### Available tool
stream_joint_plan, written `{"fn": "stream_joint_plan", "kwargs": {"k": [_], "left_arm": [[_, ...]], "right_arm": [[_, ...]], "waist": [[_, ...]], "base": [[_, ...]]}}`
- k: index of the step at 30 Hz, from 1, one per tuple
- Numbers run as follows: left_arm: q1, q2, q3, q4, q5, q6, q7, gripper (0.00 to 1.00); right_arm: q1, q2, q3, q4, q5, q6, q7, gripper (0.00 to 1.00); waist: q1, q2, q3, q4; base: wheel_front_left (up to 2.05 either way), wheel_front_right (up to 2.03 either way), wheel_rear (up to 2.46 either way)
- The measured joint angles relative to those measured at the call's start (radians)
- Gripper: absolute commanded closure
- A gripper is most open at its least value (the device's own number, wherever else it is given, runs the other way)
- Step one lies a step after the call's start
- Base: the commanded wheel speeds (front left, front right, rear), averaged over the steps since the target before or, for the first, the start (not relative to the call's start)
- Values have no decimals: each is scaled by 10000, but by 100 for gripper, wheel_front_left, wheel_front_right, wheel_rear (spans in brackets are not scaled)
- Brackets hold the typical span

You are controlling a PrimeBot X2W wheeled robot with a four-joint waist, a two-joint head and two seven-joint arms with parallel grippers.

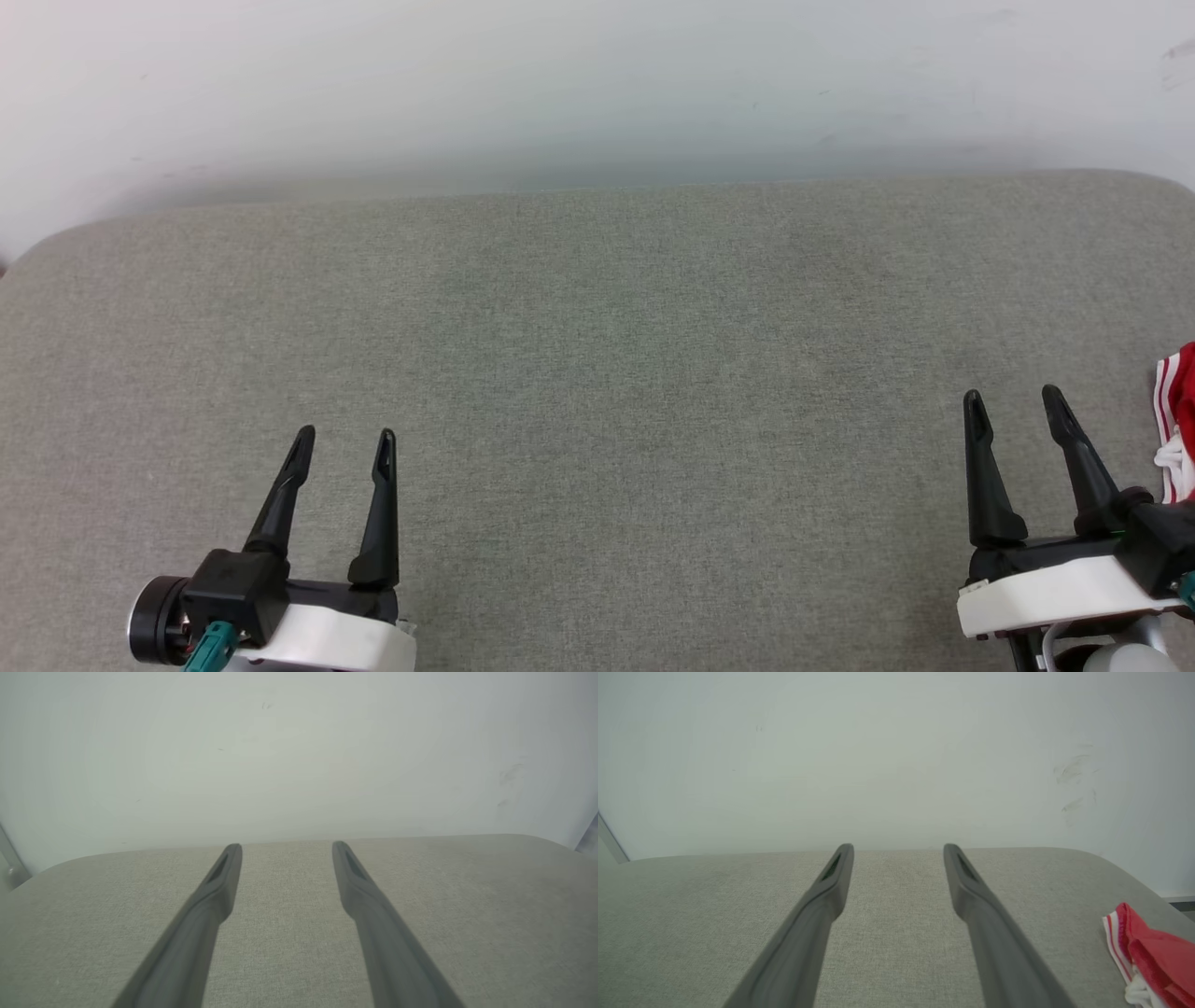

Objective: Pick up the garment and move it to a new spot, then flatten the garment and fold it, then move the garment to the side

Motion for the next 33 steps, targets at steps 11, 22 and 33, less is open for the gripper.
{"fn": "stream_joint_plan", "kwargs": {"k": [11,22,33], "left_arm": [[2,-48,221,-96,21,0,0,0],[138,-104,282,307,-59,0,31,100],[109,-46,240,631,-2349,12,422,100]], "right_arm": [[-10,71,65,75,36,0,-105,0],[219,98,153,520,148,2,-67,100],[221,81,180,740,2370,0,370,100]], "waist": [[1,0,-15,-57],[0,0,-11,-65],[1,0,-99,-43]], "base": [[0,0,0],[0,0,0],[0,0,0]]}}
